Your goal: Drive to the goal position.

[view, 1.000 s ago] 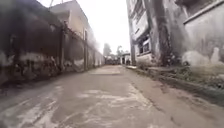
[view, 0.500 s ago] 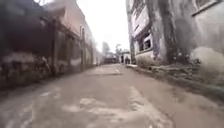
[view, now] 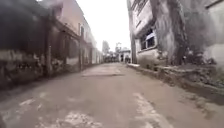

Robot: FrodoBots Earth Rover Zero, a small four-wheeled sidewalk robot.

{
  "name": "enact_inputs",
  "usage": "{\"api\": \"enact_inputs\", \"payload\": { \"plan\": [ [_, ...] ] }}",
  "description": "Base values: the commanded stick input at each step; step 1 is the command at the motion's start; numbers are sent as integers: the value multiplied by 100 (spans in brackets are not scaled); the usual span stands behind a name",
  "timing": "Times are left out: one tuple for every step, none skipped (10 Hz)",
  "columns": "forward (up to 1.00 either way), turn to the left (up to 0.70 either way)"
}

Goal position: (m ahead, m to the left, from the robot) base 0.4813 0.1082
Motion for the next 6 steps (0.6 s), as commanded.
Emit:
{"api": "enact_inputs", "payload": {
  "plan": [
    [100, 0],
    [100, 0],
    [100, 0],
    [100, 0],
    [100, 0],
    [100, 0]
  ]
}}
